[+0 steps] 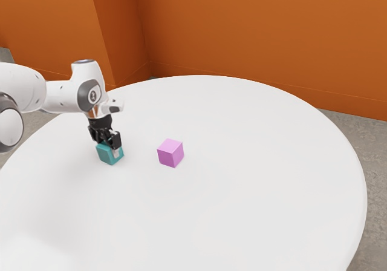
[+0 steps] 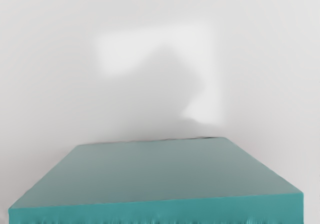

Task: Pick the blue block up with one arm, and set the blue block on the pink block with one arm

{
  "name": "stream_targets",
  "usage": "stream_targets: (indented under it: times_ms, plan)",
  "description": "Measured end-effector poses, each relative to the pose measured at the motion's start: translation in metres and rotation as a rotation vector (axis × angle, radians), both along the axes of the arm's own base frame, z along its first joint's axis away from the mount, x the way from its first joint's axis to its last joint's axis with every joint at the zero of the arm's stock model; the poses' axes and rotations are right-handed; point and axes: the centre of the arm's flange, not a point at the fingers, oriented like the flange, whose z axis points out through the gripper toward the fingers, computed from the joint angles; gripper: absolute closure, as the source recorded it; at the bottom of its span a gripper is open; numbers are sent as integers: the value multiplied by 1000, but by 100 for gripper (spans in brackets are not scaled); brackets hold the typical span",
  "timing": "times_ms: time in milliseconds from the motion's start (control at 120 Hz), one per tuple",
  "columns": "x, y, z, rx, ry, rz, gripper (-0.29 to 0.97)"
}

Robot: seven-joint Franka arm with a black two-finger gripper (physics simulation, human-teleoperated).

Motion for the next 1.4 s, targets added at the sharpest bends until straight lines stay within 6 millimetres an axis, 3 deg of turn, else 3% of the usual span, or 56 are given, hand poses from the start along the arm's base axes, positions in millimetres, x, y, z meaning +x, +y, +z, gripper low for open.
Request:
stream_targets:
  times_ms: [367, 567, 775, 908, 1125, 1283, 1400]
  plan:
    - [1, 0, 6, 9, -8, 10, 34]
    - [3, -4, 26, 18, -27, 11, 35]
    - [14, -51, 81, -12, -60, -15, 36]
    - [34, -90, 99, -44, -57, -7, 36]
    - [72, -142, 90, -64, -13, 35, 36]
    - [77, -160, 77, -59, 47, 90, 37]
    - [81, -175, 81, -39, 65, 112, 36]
